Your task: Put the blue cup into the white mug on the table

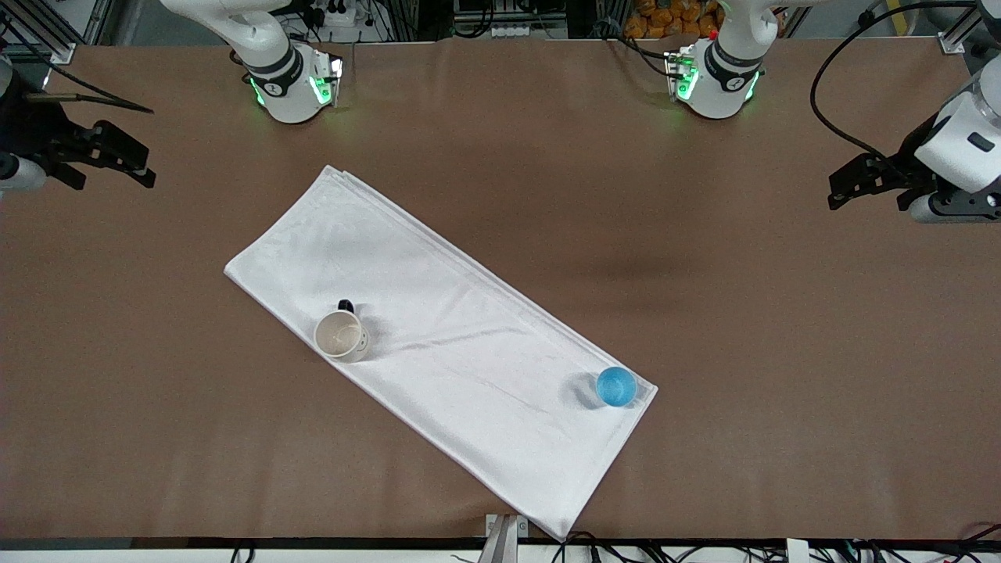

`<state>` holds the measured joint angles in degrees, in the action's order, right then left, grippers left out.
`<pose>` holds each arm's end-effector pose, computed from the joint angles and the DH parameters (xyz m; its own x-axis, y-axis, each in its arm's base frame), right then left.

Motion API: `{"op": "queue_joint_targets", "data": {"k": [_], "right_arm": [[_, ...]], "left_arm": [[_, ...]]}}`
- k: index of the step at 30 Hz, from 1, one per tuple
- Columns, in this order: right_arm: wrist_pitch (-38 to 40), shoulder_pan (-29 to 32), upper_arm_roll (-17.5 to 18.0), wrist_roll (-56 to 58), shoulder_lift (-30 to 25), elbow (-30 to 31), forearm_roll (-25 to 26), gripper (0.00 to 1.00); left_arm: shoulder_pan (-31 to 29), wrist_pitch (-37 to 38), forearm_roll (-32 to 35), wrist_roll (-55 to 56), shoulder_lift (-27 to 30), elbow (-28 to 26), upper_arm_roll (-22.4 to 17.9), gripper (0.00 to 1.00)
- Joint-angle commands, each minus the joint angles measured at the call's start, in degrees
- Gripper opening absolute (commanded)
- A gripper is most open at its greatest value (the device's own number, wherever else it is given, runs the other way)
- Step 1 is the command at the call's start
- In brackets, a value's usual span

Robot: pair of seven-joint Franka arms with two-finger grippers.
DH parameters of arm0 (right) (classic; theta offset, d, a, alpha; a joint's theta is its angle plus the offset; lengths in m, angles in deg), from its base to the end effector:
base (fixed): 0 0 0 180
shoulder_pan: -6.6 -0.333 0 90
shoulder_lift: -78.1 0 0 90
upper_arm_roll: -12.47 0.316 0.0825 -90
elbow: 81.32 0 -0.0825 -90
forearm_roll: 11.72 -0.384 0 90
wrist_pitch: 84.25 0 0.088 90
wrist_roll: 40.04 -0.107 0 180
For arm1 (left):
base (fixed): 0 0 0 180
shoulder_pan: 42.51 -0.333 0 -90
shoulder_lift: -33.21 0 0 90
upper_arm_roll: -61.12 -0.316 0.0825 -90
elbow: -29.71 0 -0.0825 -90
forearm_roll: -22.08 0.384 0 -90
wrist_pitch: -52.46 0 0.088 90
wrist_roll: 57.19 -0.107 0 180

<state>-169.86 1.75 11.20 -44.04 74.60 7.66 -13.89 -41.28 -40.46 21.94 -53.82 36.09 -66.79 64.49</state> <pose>0.5263 0.0368 0.6592 1.0000 -0.0043 -0.0004 -0.0044 -0.9992 -0.0392 0.5398 -0.0444 0.6027 0.9997 -0.0212 -0.0123 -0.0212 -0.9998 -0.0012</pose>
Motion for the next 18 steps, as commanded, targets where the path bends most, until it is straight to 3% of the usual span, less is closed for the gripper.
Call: {"op": "queue_joint_targets", "data": {"k": [1,18], "right_arm": [[1.5,0.0,0.6,0.7,-1.0,-0.1,-0.9,1.0],[1.1,0.0,0.4,2.2,-0.9,-0.1,-0.9,1.0]], "left_arm": [[0.1,0.1,1.6,-0.9,-0.6,1.1,0.1,1.0],[0.4,0.1,0.8,2.0,-4.4,3.8,0.2,1.0]]}}
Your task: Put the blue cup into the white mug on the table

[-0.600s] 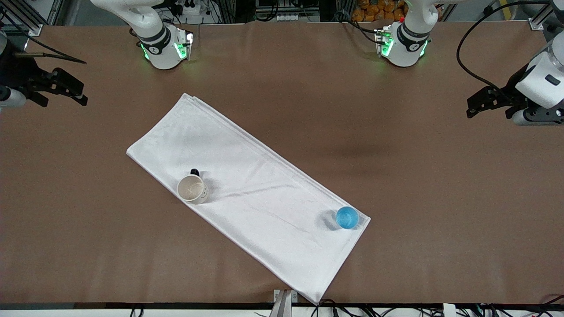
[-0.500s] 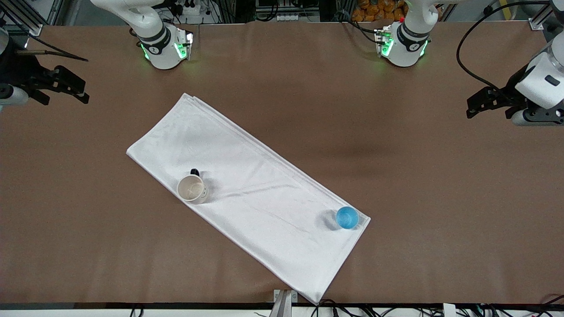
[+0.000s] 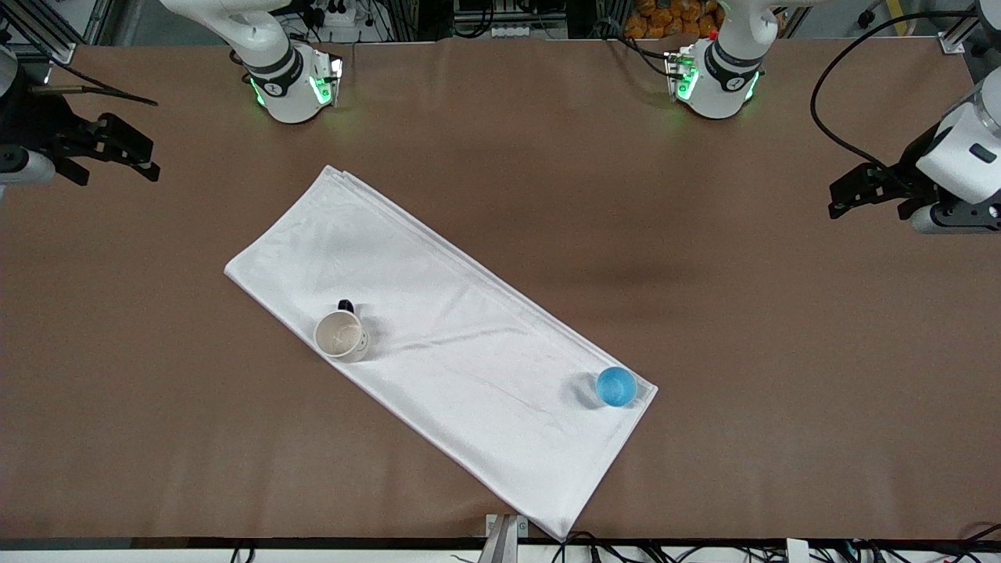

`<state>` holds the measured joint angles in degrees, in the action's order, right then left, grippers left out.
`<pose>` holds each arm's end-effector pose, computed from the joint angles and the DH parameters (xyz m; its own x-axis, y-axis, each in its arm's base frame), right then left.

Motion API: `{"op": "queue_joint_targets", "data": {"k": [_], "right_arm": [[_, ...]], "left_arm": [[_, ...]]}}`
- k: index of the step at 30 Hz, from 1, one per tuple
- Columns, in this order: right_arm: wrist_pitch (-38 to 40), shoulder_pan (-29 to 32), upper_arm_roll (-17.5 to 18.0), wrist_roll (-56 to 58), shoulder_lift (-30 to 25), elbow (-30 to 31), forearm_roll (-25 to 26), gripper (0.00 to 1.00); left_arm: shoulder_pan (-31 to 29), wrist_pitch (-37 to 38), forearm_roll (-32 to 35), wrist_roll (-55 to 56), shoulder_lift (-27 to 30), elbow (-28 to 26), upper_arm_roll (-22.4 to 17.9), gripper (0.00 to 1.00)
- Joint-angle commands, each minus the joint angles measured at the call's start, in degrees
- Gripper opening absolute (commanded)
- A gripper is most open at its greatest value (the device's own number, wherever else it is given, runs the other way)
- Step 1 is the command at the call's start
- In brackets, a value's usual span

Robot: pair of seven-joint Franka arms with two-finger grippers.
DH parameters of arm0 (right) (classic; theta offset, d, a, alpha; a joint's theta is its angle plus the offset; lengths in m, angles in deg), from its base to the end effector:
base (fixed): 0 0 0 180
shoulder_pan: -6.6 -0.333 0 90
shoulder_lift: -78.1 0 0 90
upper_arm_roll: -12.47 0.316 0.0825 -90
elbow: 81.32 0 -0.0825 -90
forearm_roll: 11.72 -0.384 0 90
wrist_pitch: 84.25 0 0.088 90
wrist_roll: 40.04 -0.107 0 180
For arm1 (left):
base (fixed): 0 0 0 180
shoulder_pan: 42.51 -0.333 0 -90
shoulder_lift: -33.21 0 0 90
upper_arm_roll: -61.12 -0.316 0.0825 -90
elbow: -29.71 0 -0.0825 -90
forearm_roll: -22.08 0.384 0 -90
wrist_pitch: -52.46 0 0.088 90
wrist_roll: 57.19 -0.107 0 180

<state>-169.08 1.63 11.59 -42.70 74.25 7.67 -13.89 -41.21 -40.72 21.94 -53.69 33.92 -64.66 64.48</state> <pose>0.5225 0.0414 0.6612 0.9996 0.0284 -0.0071 0.0281 -0.9989 -0.0385 0.5523 -0.0455 0.6001 0.9998 -0.0201 -0.0085 -0.0201 -0.9998 0.0012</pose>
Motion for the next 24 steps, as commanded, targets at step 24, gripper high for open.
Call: {"op": "queue_joint_targets", "data": {"k": [24], "right_arm": [[-0.1,-0.1,0.0,0.9,-0.5,0.4,-0.9,1.0]], "left_arm": [[7.2,-6.7,1.3,13.8,-18.7,6.5,0.9,1.0]]}}
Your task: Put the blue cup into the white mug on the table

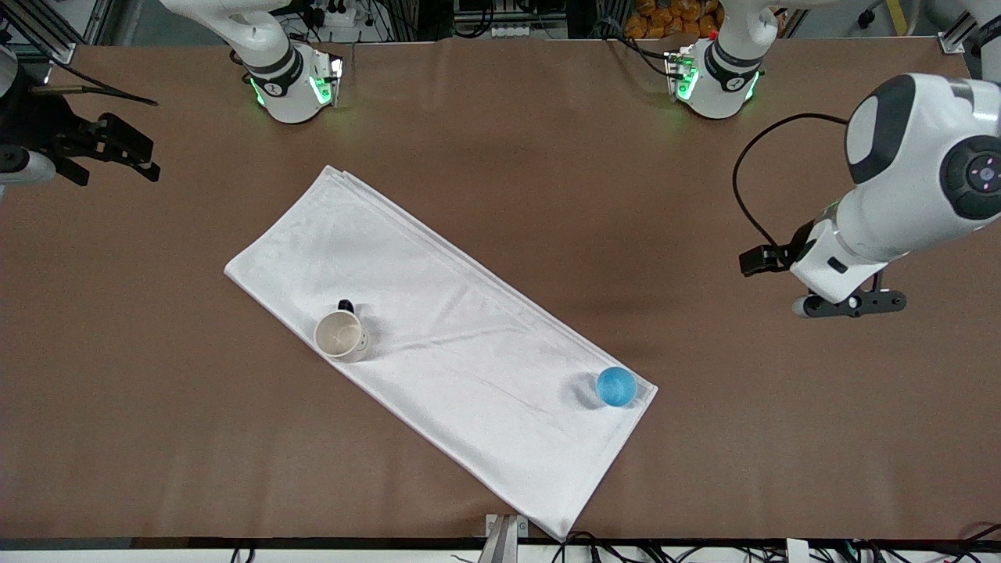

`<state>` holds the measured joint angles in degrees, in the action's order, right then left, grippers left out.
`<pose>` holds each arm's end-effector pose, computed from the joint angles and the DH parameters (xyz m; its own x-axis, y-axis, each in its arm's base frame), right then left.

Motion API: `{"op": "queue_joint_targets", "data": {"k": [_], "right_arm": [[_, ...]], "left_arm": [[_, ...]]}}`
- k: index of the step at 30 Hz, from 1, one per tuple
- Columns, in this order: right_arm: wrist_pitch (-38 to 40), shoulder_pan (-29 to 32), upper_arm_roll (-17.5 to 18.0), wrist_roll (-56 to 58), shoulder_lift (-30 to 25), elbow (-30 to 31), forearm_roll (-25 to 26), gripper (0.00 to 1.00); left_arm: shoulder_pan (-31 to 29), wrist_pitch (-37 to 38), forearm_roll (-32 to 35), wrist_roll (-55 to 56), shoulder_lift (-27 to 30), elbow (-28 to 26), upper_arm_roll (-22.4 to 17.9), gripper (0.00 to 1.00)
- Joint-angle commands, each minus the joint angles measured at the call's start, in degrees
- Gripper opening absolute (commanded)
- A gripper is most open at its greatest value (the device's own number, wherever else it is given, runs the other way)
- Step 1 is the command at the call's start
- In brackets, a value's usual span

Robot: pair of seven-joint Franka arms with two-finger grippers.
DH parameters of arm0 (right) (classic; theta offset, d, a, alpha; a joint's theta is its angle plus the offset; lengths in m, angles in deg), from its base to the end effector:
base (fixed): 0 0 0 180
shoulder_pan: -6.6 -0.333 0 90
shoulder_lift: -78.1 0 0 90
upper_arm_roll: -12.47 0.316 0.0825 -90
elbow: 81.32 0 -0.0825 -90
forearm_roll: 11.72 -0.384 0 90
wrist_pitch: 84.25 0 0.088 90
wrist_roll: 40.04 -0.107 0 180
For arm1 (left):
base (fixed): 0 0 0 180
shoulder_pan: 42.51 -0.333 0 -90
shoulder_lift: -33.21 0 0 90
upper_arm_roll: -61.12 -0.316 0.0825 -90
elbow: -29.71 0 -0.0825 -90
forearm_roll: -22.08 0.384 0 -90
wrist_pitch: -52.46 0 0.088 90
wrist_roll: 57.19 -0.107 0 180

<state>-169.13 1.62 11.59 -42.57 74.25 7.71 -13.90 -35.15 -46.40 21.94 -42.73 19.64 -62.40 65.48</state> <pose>0.5226 0.0415 0.6609 0.9995 0.0309 -0.0069 0.0306 -0.9988 -0.0387 0.6087 -0.1225 0.4802 0.9916 0.0496 -0.1194 0.0488 -0.9988 -0.0099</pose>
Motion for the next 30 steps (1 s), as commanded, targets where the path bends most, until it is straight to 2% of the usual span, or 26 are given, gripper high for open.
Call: {"op": "queue_joint_targets", "data": {"k": [1,5,16,24,30], "right_arm": [[0.0,-0.4,0.0,0.7,-0.3,0.4,-0.9,1.0],[-0.9,-3.0,0.0,0.0,-0.1,2.2,-0.9,1.0],[-12.5,-8.0,0.0,-4.8,0.9,11.9,-0.9,1.0],[-16.3,-10.1,0.0,-9.1,8.1,12.5,-0.6,1.0],[-20.6,-11.8,-0.1,-11.5,12.7,14.2,-0.3,1.0]], "left_arm": [[1.3,-1.7,1.3,3.4,-5.0,4.3,-0.1,1.0],[2.0,-4.2,1.3,5.5,-6.6,4.3,-0.1,1.0],[3.8,-11.1,0.8,10.8,-11.3,5.0,0.0,1.0],[6.3,-15.4,0.8,16.9,-17.6,8.7,-0.1,1.0],[7.3,-20.1,0.8,20.2,-20.7,8.8,-0.1,1.0]]}}
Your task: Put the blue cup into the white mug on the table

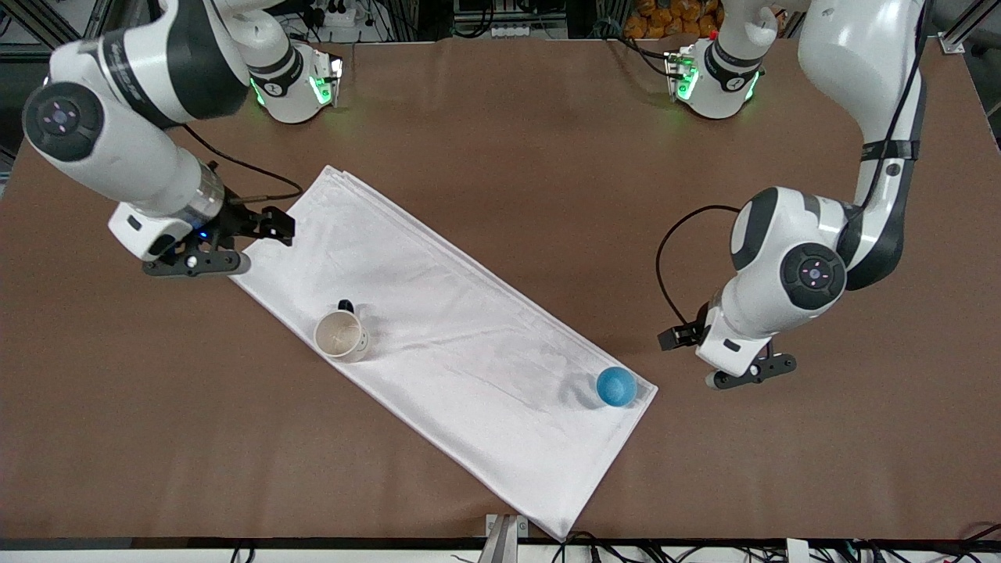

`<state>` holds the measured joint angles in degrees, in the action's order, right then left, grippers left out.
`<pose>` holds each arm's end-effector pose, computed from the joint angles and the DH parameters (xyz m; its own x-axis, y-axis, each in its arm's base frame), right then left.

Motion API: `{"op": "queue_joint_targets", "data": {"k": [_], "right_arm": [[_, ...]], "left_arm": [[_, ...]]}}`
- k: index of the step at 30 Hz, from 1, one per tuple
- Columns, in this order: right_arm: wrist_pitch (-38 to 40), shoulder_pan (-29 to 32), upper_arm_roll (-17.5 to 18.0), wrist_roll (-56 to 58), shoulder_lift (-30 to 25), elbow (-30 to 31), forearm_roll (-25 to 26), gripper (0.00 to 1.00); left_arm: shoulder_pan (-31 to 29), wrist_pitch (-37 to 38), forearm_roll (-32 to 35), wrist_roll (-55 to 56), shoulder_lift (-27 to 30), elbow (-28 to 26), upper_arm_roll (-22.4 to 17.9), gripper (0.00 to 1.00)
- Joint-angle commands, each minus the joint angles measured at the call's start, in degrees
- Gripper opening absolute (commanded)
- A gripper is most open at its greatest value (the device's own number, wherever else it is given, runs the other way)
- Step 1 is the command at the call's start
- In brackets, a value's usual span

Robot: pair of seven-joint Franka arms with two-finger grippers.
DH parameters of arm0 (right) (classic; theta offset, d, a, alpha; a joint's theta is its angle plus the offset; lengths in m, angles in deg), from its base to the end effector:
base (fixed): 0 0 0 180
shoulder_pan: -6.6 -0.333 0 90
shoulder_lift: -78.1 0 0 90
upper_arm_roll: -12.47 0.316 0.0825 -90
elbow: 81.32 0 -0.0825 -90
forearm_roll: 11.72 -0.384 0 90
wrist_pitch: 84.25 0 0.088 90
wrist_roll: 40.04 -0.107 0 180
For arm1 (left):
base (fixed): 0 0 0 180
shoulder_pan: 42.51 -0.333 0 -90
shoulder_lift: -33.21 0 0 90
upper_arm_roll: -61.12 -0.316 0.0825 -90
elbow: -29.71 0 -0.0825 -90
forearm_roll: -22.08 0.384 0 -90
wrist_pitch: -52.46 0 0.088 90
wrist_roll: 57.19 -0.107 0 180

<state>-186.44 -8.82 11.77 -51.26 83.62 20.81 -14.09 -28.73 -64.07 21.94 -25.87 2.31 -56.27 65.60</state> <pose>0.5609 0.1512 0.4870 0.9936 0.0511 -0.1009 0.0494 -0.9986 -0.0190 0.6676 -0.2113 0.3551 0.9711 0.2372 -0.0261 0.2380 -0.9707 0.0336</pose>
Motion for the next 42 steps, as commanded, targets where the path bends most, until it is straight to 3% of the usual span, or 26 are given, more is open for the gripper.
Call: {"op": "queue_joint_targets", "data": {"k": [1,8,15,39,40,42], "right_arm": [[-4.3,-1.3,-0.2,-3.0,3.9,1.8,-0.1,1.0],[-14.3,-3.9,-0.2,-7.0,7.3,7.0,-0.2,1.0],[-20.0,-5.5,-0.3,-9.0,12.8,6.9,-0.1,1.0],[-28.9,-4.0,-0.4,-9.1,21.3,6.9,-0.4,1.0],[-29.2,-3.9,-0.4,-9.1,21.4,6.9,-0.5,0.99],[-29.7,-3.9,-0.4,-9.1,21.6,6.9,-0.5,0.95]], "left_arm": [[1.2,-3.2,0.8,4.1,-3.8,2.7,-0.2,1.0],[3.0,-11.2,0.8,11.3,-7.4,2.7,-0.2,1.0],[3.4,-13.1,0.8,11.6,-8.7,2.7,-0.2,1.0],[4.6,-19.8,1.0,12.3,-13.0,2.7,-0.4,1.0],[4.6,-19.9,1.0,12.5,-13.0,2.7,-0.4,0.98],[4.7,-19.9,0.9,14.2,-13.0,2.7,-0.4,0.69]]}}
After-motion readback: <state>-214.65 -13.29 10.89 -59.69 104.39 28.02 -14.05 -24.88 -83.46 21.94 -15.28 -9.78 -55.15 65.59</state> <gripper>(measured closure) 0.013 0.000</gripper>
